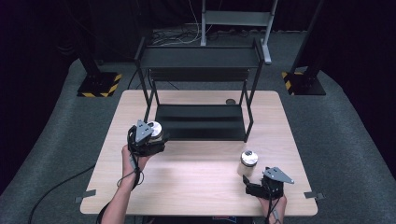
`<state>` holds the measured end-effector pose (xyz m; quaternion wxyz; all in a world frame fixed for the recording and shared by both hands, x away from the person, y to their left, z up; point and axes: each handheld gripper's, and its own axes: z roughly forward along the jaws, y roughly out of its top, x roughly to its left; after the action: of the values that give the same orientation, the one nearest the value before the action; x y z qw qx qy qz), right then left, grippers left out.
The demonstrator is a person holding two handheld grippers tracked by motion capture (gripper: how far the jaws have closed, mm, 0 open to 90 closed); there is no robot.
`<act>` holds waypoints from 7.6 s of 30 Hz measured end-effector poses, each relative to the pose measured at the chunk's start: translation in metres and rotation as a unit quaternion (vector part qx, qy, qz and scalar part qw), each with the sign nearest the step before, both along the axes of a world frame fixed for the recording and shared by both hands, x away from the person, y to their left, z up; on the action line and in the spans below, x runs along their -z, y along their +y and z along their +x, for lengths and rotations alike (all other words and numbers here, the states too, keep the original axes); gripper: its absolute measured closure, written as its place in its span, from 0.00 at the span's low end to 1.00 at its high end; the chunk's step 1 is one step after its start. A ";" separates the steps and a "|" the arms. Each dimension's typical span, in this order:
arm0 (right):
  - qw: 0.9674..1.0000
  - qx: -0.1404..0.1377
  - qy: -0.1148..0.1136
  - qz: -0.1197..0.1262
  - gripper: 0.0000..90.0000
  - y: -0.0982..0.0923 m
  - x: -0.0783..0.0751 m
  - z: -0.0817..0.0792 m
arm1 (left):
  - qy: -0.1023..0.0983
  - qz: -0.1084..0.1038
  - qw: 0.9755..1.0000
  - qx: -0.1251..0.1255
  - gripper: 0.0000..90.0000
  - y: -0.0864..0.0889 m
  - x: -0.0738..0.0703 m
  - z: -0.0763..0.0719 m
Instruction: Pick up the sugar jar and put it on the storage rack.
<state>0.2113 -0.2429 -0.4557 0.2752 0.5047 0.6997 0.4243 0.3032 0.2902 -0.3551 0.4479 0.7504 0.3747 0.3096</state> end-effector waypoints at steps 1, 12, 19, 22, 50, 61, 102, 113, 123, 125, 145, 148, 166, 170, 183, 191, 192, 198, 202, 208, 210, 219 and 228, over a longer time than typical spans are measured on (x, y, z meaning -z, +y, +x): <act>1.000 0.000 0.000 -0.001 0.01 0.000 0.000 0.000 | -0.001 0.000 1.000 0.000 0.34 0.000 0.000 0.001; 1.000 0.000 0.001 0.000 0.01 0.000 0.000 0.000 | -0.004 0.000 1.000 -0.001 0.34 -0.002 -0.008 0.009; 1.000 0.001 0.000 0.000 0.01 0.000 0.000 0.000 | -0.007 0.005 1.000 0.002 0.34 -0.004 -0.015 0.015; 1.000 0.000 0.001 0.002 0.01 0.000 0.000 0.000 | -0.010 0.005 1.000 0.003 0.34 -0.005 -0.019 0.017; 1.000 -0.001 0.000 0.003 0.01 -0.001 0.000 0.000 | -0.019 0.017 1.000 0.011 0.34 -0.014 -0.044 0.039; 1.000 -0.001 0.001 0.003 0.01 -0.001 0.000 0.000 | -0.021 0.015 1.000 0.014 0.34 -0.015 -0.054 0.047; 1.000 -0.002 0.003 0.004 0.01 -0.002 0.000 0.001 | -0.026 0.008 0.999 0.021 0.34 -0.021 -0.091 0.073; 1.000 -0.002 0.004 0.004 0.01 -0.002 0.000 0.002 | -0.034 0.017 0.999 0.026 0.34 -0.022 -0.105 0.077; 1.000 -0.002 0.004 0.004 0.01 -0.002 -0.001 0.002 | -0.037 0.016 0.999 0.032 0.34 -0.021 -0.114 0.079; 1.000 -0.003 0.004 0.002 0.01 -0.002 -0.001 0.002 | -0.035 0.014 0.999 0.034 0.34 -0.020 -0.116 0.080; 1.000 -0.001 0.004 0.001 0.01 -0.001 -0.001 0.002 | -0.041 0.007 0.998 0.044 0.34 -0.015 -0.136 0.085; 1.000 -0.001 0.003 0.002 0.01 -0.001 0.000 0.002 | -0.042 0.011 0.998 0.046 0.34 -0.016 -0.140 0.086; 1.000 -0.001 0.004 0.002 0.02 -0.001 -0.001 0.002 | -0.051 0.010 0.997 0.056 0.34 -0.017 -0.162 0.090; 1.000 -0.001 0.004 0.001 0.01 -0.001 -0.001 0.002 | -0.054 0.007 0.997 0.057 0.34 -0.017 -0.166 0.090; 1.000 -0.001 0.004 0.001 0.02 -0.001 -0.001 0.002 | -0.060 0.008 0.996 0.060 0.34 -0.018 -0.179 0.091; 1.000 -0.001 0.005 0.000 0.02 -0.001 -0.001 0.002 | -0.062 0.006 0.996 0.060 0.34 -0.019 -0.188 0.095; 1.000 -0.001 0.005 0.001 0.01 -0.001 -0.001 0.002 | -0.063 0.006 0.996 0.061 0.34 -0.020 -0.189 0.095; 1.000 -0.002 0.007 0.002 0.02 -0.001 -0.001 0.003 | -0.067 0.006 0.996 0.062 0.34 -0.023 -0.197 0.097; 1.000 -0.003 0.007 0.003 0.02 -0.002 -0.001 0.003 | -0.070 0.008 0.996 0.063 0.34 -0.025 -0.203 0.099; 1.000 -0.005 0.008 0.003 0.01 -0.002 -0.001 0.004 | -0.068 0.007 0.996 0.063 0.34 -0.028 -0.210 0.106; 1.000 -0.005 0.008 0.003 0.02 -0.002 -0.001 0.004 | -0.065 0.008 0.996 0.065 0.34 -0.029 -0.213 0.109; 1.000 -0.007 0.009 0.005 0.02 -0.003 -0.001 0.004 | -0.064 0.004 0.996 0.064 0.34 -0.031 -0.219 0.118; 1.000 -0.007 0.009 0.005 0.02 -0.004 -0.001 0.004 | -0.048 -0.018 0.997 0.061 0.34 -0.022 -0.218 0.135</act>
<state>0.2157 -0.2466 -0.4543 0.2631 0.5051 0.7036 0.4250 0.4382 0.2680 -0.1369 0.4965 0.7480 0.3117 0.3111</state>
